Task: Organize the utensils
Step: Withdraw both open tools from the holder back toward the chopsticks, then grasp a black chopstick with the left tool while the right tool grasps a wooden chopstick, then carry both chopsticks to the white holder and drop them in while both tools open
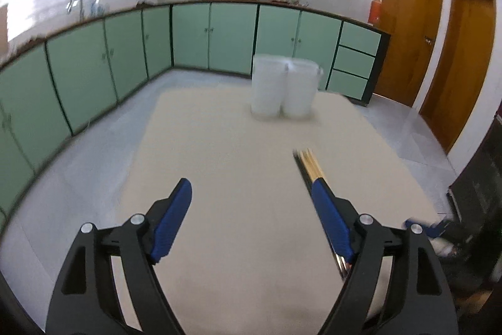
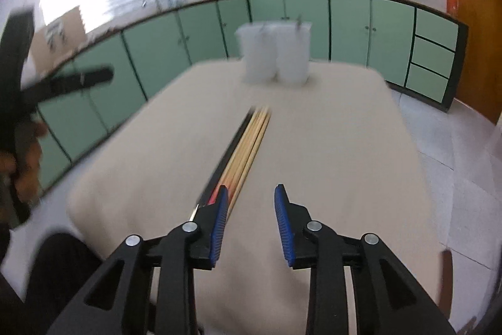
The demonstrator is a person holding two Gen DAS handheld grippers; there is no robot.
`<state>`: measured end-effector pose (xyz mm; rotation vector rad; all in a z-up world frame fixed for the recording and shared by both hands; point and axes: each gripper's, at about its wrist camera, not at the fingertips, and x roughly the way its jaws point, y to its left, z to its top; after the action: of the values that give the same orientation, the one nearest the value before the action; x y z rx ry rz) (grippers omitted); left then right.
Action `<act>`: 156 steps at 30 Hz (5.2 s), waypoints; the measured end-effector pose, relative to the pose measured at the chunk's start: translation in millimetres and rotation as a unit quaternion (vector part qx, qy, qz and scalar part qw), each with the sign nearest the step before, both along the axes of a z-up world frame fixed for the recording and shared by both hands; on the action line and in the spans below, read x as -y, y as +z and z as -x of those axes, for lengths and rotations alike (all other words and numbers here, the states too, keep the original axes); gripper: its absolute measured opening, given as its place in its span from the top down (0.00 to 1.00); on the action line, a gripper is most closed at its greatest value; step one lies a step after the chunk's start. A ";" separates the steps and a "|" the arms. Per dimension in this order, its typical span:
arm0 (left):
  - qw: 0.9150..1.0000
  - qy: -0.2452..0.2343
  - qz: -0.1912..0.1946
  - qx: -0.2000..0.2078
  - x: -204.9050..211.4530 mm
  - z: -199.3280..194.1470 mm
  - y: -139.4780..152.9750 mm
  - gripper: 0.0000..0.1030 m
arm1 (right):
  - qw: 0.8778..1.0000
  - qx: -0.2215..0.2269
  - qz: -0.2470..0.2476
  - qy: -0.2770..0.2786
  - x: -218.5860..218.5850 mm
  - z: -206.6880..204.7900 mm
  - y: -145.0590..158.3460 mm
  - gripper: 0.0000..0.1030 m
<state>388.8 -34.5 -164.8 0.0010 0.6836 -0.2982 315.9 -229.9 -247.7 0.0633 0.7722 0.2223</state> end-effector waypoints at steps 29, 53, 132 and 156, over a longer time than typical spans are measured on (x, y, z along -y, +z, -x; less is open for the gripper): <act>0.991 -0.054 -0.076 -0.094 79.9 40.8 -112.8 0.23 | 1.000 -0.013 0.026 -0.013 3.2 0.4 -30.6 0.64; 0.995 -0.021 -0.060 -0.077 78.1 31.9 -111.0 0.43 | 0.999 -0.005 0.036 -0.030 18.1 -7.0 -32.0 0.66; 0.997 -0.075 -0.011 0.004 52.5 -133.0 157.1 0.94 | 0.995 -0.035 0.079 0.043 27.5 -185.0 247.1 0.93; 0.996 -0.024 0.009 0.087 110.2 -270.1 203.9 0.94 | 0.998 -0.019 0.054 -0.019 66.7 -318.8 278.2 0.93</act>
<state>658.9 -144.8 39.1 0.0255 0.5087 -0.3473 634.7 -296.6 30.5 -0.0208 0.8194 0.1435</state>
